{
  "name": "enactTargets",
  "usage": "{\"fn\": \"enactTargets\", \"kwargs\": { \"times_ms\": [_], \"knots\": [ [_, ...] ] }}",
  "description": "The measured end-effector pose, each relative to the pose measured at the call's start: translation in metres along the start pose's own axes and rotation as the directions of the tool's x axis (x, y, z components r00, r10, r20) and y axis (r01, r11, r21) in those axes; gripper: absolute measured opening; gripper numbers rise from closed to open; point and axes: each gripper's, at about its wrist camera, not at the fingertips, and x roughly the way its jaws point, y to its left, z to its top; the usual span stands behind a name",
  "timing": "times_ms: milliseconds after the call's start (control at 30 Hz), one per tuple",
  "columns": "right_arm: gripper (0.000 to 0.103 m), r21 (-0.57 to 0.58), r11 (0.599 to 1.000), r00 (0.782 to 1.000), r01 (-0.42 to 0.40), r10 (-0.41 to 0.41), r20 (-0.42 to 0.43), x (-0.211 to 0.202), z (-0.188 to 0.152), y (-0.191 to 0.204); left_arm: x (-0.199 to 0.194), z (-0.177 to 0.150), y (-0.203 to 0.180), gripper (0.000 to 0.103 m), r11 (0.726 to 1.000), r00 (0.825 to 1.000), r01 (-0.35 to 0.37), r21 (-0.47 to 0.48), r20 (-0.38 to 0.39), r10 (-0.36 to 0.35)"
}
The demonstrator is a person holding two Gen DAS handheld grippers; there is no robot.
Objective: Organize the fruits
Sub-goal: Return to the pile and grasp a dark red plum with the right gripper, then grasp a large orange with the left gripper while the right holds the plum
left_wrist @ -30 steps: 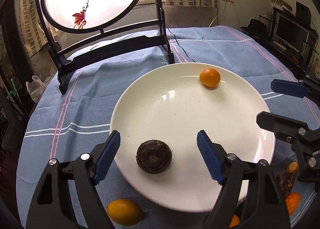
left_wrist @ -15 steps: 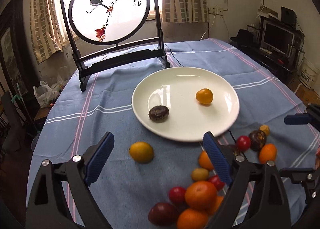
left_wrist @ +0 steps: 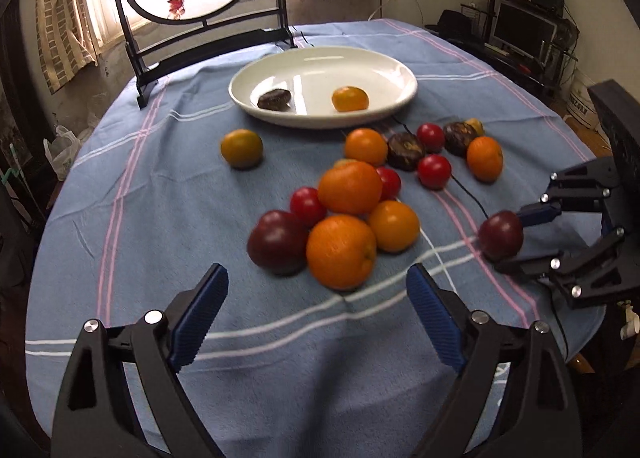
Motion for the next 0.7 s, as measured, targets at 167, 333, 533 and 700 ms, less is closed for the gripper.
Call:
{"fn": "enactTargets", "kwargs": {
  "times_ms": [167,333,533,700],
  "knots": [
    [0.037,0.033,0.999,1.0,0.01,-0.011,0.012,-0.007,-0.001,-0.01,0.02,-0.005,-0.008,0.072,0.999,0.998,0.035,0.002,-0.043,-0.034],
    [0.037,0.059,0.998,1.0,0.008,-0.01,0.029,-0.011,-0.001,-0.019,0.032,0.009,-0.007,0.053,0.999,0.998,0.042,-0.03,-0.048,-0.043],
    [0.037,0.076,0.997,0.999,0.012,-0.014,0.031,-0.01,-0.002,-0.024,0.034,0.02,-0.015,0.042,1.0,0.999,0.021,0.008,-0.031,-0.021],
    [0.037,0.079,0.997,0.998,0.015,-0.02,0.053,-0.015,-0.001,-0.028,0.027,0.014,-0.002,0.04,0.996,0.995,0.079,-0.045,-0.05,-0.081]
  ]
}}
